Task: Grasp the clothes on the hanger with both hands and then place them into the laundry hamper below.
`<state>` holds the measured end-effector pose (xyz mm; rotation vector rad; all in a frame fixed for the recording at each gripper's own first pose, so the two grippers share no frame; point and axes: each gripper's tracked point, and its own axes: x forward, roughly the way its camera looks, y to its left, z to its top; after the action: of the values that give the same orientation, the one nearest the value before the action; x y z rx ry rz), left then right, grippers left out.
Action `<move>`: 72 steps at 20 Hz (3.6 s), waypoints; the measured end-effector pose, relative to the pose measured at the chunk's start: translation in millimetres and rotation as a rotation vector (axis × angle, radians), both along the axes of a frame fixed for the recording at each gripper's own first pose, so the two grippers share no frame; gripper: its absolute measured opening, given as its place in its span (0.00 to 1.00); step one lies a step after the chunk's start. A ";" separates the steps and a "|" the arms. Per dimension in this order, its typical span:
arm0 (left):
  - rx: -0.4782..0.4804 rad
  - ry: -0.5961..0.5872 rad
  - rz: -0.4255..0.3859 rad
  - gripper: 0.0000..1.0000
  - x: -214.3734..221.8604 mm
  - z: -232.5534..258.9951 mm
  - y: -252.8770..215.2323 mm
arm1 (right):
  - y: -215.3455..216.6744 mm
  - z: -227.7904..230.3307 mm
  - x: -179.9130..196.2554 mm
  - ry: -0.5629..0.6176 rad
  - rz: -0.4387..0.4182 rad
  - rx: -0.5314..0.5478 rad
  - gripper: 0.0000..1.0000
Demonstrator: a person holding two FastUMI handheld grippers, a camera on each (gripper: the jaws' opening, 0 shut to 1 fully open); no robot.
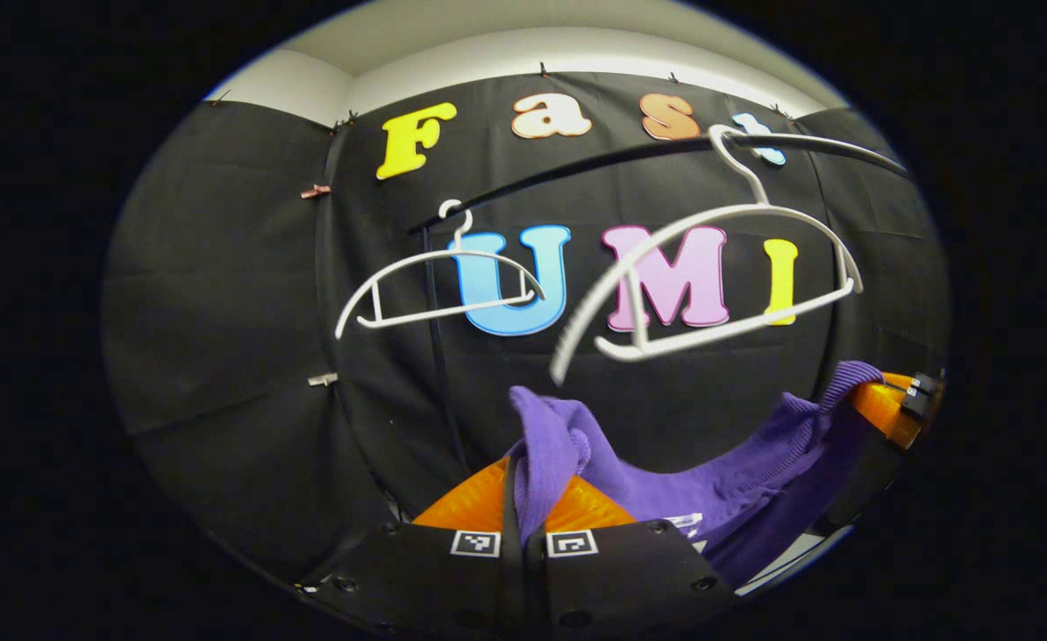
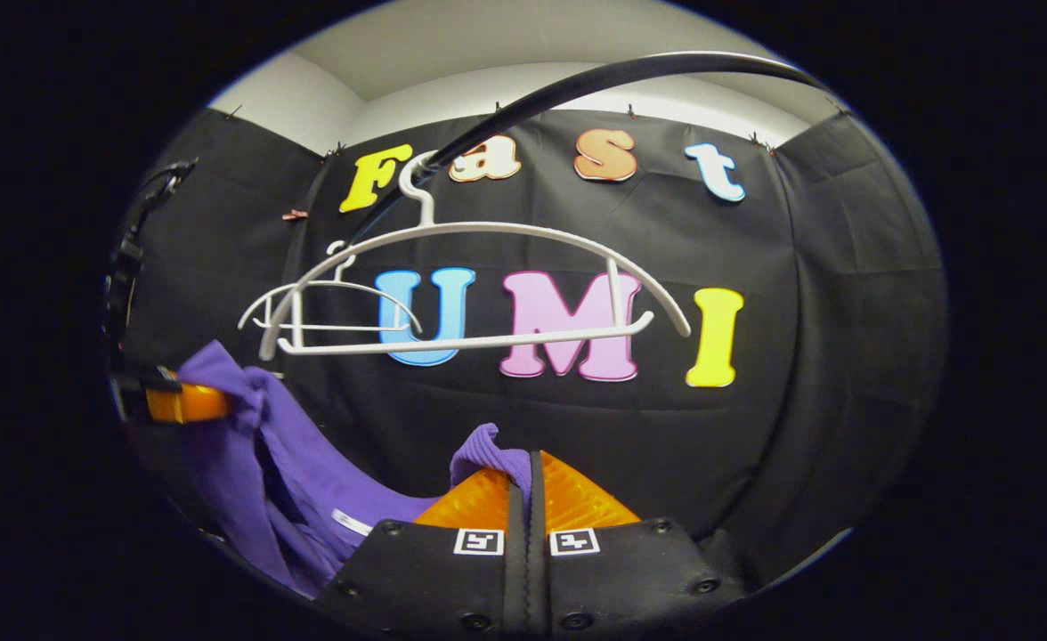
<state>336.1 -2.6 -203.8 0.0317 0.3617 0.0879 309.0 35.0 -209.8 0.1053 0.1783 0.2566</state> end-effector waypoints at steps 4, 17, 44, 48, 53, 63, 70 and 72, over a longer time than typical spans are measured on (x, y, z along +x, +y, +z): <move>-0.063 0.041 -0.088 0.05 -17.5 -16.6 -37.3 | 20.5 4.5 -16.3 0.021 0.056 0.033 0.05; -0.257 0.069 -0.266 0.05 -22.2 -16.5 -130.0 | 48.9 0.1 -38.7 0.102 0.137 0.063 0.04; -0.175 0.712 -0.084 0.92 -106.6 -319.2 -105.5 | -28.0 -325.4 -143.3 0.791 0.036 -0.219 0.99; -0.166 0.633 -0.110 0.95 -108.3 -285.8 -104.6 | -25.8 -296.5 -136.0 0.739 0.010 -0.201 0.98; -0.163 0.492 -0.132 0.94 -111.7 -227.6 -93.4 | -19.2 -231.7 -128.6 0.625 -0.049 -0.192 0.98; -0.148 0.105 -0.105 0.94 -115.5 -50.6 -49.3 | 4.6 -62.0 -132.5 0.351 -0.121 -0.150 1.00; -0.099 -0.153 -0.185 0.94 -119.4 63.7 -27.2 | -22.3 47.2 -149.1 0.148 -0.272 -0.124 0.99; -0.070 -0.181 -0.208 0.94 -118.6 80.0 -21.8 | -31.9 79.9 -158.8 0.076 -0.326 -0.123 0.99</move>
<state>217.5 -24.4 -123.9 -0.0081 0.1789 -0.1275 150.2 3.2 -129.9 0.0205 0.2486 -0.0838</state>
